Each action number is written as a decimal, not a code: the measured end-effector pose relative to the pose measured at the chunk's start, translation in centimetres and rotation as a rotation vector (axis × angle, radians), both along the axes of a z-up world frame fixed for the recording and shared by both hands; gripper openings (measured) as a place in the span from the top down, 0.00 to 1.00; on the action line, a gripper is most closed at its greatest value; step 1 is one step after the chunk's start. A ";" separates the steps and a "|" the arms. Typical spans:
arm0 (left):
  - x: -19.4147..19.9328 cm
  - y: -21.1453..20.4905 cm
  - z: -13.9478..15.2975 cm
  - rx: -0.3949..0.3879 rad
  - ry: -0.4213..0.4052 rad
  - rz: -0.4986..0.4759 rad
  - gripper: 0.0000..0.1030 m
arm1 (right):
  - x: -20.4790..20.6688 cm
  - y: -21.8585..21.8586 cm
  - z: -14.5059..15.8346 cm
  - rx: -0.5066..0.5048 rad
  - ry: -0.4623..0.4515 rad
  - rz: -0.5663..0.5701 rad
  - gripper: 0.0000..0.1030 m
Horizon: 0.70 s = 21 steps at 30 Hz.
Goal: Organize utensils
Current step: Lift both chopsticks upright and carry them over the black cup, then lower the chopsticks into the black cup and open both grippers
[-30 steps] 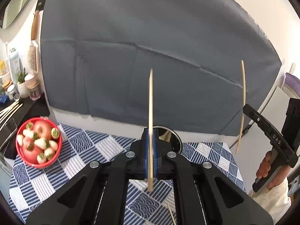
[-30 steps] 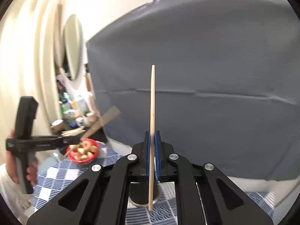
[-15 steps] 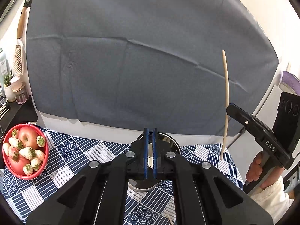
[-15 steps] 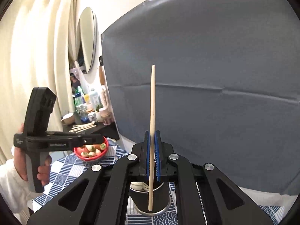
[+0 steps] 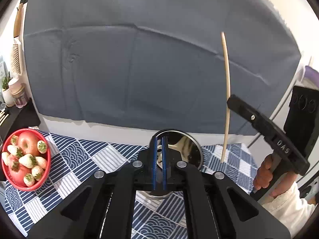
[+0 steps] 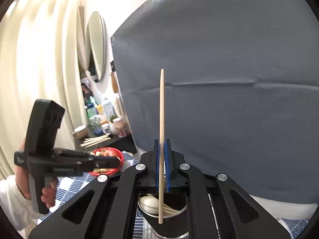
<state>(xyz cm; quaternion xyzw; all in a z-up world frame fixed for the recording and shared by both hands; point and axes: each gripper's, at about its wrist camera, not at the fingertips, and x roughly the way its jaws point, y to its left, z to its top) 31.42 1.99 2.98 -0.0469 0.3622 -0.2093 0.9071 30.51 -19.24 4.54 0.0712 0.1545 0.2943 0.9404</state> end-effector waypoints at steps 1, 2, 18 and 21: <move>0.2 0.0 -0.3 0.001 0.009 -0.003 0.96 | 0.2 0.2 -0.1 0.008 -0.005 0.007 0.95; 0.3 0.0 -0.6 -0.014 0.022 -0.009 0.96 | 0.5 0.3 -0.3 0.019 -0.007 0.015 0.95; 0.1 -0.6 -0.8 0.056 -0.004 0.027 0.30 | 1.8 0.8 -2.7 -0.022 0.038 -0.046 0.65; -0.6 0.1 -0.1 0.078 -0.051 0.063 0.10 | 0.7 0.2 -2.5 -0.048 0.021 -0.104 0.26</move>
